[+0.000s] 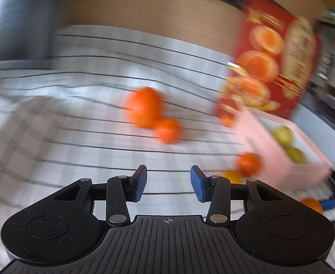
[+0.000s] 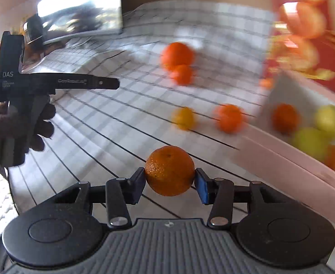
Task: Organize fruits
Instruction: 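Close the left tool on a small yellow orange while the right holds its tangerine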
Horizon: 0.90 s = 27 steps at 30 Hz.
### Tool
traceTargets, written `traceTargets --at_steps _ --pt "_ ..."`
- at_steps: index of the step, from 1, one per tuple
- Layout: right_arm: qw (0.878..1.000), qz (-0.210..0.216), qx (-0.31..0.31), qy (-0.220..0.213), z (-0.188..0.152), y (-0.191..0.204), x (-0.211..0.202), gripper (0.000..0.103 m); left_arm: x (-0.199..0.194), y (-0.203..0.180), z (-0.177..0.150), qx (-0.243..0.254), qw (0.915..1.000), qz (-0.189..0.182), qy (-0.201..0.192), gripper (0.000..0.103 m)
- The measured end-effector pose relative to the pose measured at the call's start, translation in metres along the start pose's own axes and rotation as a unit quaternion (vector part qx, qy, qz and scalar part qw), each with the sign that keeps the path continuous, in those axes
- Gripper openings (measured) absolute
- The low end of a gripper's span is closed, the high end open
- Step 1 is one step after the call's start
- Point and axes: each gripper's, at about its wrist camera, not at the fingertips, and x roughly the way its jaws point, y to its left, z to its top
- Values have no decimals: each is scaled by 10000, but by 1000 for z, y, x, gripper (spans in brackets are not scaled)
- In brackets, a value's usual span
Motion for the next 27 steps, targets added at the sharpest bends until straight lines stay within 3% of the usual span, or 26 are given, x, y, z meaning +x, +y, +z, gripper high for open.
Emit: traceTargets --at_steps 3,6,8,12,16,23,27 --pt "9990 -191 369 -167 -26 -32 -29 46 16 -32 4 225 9992 -314 96 47" --pt "9965 -624 481 -295 -44 -52 -45 46 30 -64 7 416 9986 -292 123 47" --pt "9945 -890 441 -340 -53 -61 -51 46 38 -81 7 608 9980 -62 159 47" --pt "9941 -847 580 -340 -63 -76 -56 47 55 -104 3 1089 9928 387 324 48" --pt "9942 -788 672 -301 -66 -83 -53 47 61 -103 -1 1128 9905 617 480 48" --pt "9946 -826 603 -183 -68 -74 -40 47 68 -91 -9 901 9910 585 797 48" --pt "9956 -784 486 -152 -65 -65 -34 47 66 -91 -12 921 9916 555 724 45"
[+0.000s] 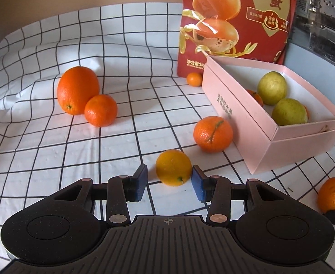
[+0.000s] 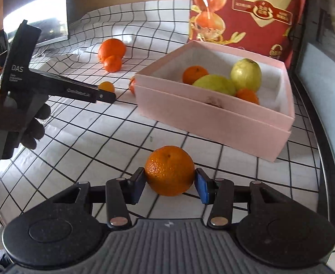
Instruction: Organize fruits
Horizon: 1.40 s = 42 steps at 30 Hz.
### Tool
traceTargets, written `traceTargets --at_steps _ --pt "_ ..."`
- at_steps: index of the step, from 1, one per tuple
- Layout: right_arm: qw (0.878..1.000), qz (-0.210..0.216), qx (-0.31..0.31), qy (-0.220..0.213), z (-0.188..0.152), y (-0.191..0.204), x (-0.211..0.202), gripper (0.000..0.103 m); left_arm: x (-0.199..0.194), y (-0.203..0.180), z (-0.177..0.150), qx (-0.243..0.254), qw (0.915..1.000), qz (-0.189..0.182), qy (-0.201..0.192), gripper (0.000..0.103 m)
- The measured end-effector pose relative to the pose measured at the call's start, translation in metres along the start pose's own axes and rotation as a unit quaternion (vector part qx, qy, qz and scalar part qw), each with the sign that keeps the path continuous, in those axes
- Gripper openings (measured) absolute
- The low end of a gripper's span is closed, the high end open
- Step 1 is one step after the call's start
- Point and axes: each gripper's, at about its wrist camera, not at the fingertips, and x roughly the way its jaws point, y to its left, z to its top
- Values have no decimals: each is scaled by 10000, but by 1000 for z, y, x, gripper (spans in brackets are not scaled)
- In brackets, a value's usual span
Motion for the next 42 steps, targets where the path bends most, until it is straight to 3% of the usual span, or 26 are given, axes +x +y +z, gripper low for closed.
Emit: traceTargets --at_steps 1,5,8,11,18,20,23,29,33,42 --pt "10000 5 -41 -4 0 3 1 47 -1 1 0 -20 10000 -40 -21 39" --pt "9998 62 -166 -5 2 12 3 47 -16 -3 -6 -55 9996 -135 -256 37" --pt "9997 113 -199 -36 1 15 3 47 -41 -16 -22 -105 9974 -475 -536 37" --pt "9996 107 -233 -109 -2 16 3 47 -61 -33 -39 -147 9952 -790 -559 37" --pt "9994 81 -279 -199 -6 18 -3 51 -73 -71 -63 223 9959 -823 -315 37" --pt "9990 52 -327 -305 -10 18 -8 66 -73 -73 -65 237 9960 -784 -355 37" --pt "9977 -99 -447 -507 -18 17 -17 74 -73 -68 -67 55 9959 -805 -414 37" --pt "9974 -337 -302 -555 -27 4 -21 76 -77 -52 -66 -495 9945 -688 -608 37" --pt "9985 -121 -14 -538 -33 -3 -22 77 -82 -48 -73 -754 9923 -756 -635 37" --pt "9991 130 4 -404 -29 1 -12 78 -75 -62 -80 -630 9931 -693 -700 37"
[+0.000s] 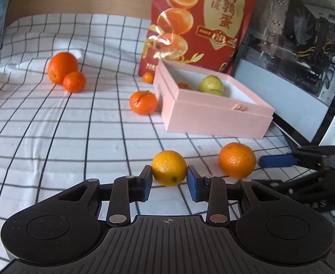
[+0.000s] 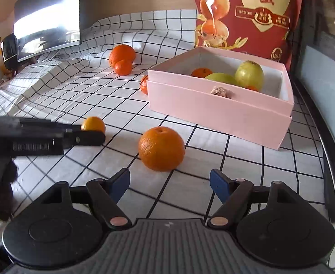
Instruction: Organize fruits
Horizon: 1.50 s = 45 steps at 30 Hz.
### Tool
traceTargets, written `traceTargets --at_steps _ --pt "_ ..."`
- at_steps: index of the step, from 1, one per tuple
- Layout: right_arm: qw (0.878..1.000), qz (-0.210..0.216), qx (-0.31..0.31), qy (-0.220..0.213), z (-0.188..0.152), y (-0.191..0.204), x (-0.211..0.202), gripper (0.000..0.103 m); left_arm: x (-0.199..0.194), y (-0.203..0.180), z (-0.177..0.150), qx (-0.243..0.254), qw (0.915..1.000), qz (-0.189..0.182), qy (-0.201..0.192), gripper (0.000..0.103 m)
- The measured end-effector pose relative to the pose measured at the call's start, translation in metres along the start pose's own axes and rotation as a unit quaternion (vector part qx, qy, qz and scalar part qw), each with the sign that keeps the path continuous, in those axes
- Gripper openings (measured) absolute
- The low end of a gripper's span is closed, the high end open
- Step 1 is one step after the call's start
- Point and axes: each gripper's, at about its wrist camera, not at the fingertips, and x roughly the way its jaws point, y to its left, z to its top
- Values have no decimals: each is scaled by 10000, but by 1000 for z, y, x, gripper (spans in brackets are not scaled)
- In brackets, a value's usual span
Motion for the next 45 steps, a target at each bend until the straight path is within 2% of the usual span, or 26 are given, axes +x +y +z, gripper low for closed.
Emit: traceTargets --at_steps 9,14,20,27,31,33,35,38,42,43,45 --pt "9997 -12 223 -1 16 -8 21 78 4 -3 -1 87 9998 122 92 37" --pt "9998 -121 125 -47 15 -5 22 81 4 -9 -2 216 9994 258 88 37" --pt "9991 -355 206 -68 13 -8 20 90 4 -5 -1 94 9998 183 66 37" --pt "9985 -505 138 -150 11 -3 19 90 3 -2 -1 -46 9999 105 37 37" --pt "9990 -438 104 -63 12 -3 23 90 3 -2 -2 -49 9999 103 33 37" --pt "9990 -439 71 -66 12 -1 24 86 2 -1 -2 -50 9999 99 34 37" --pt "9991 -394 -25 -131 12 2 24 72 3 -1 -2 -60 9999 94 33 37" --pt "9993 -277 -157 -171 12 8 24 59 3 -1 -2 -54 9999 98 34 37" --pt "9995 -164 -161 -196 12 8 24 52 4 -4 -1 43 9998 168 60 37" --pt "9996 -122 -171 -207 12 9 24 47 4 -4 -1 71 9998 174 72 37" --pt "9995 -117 -215 -208 12 10 24 47 5 -3 1 70 9998 132 102 37"
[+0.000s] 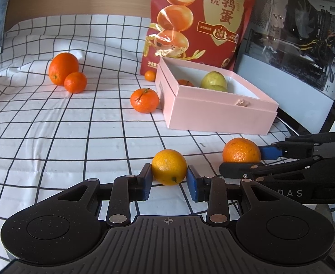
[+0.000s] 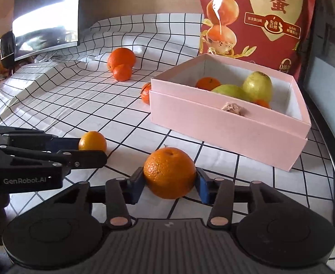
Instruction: Organize fruits
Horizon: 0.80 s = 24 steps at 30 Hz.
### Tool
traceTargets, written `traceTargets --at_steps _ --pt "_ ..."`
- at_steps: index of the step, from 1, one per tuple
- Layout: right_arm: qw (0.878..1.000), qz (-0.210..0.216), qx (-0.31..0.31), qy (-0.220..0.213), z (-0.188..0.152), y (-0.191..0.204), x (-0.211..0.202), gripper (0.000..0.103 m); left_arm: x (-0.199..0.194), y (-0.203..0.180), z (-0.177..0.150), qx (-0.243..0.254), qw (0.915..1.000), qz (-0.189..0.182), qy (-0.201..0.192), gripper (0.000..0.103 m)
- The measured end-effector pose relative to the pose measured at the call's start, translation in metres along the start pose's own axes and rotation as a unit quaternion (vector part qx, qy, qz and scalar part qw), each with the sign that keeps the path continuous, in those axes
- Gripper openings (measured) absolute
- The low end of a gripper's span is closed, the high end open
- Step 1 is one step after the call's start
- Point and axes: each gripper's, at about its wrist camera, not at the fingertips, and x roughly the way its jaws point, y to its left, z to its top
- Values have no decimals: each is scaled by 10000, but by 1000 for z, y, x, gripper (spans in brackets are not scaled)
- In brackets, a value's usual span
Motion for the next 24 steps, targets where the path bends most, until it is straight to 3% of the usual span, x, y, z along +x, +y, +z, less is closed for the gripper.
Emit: traceTargets --at_steps 4,7,11,14,18,20,24 --pt "9998 -30 136 112 7 -4 0 47 6 8 15 -205 9992 -311 120 37" --pt "9996 -159 231 15 26 -12 -10 47 1 0 44 -26 9996 -260 -114 37" --pt "9973 -588 266 -342 74 -24 -40 47 -16 -17 101 204 9970 -500 -554 37" --pt "9938 -816 288 -695 117 -37 -65 47 -9 -27 144 149 9959 -689 -565 37" --pt "9877 -1080 590 -966 173 -59 -80 47 20 -35 182 70 9962 -528 -683 37" --pt "9851 -1166 827 -951 194 -71 -77 47 37 -34 190 -80 9964 -577 -623 37" --pt "9816 -1307 1064 -893 209 -86 -65 47 72 -24 190 -689 9924 -1012 -81 37"
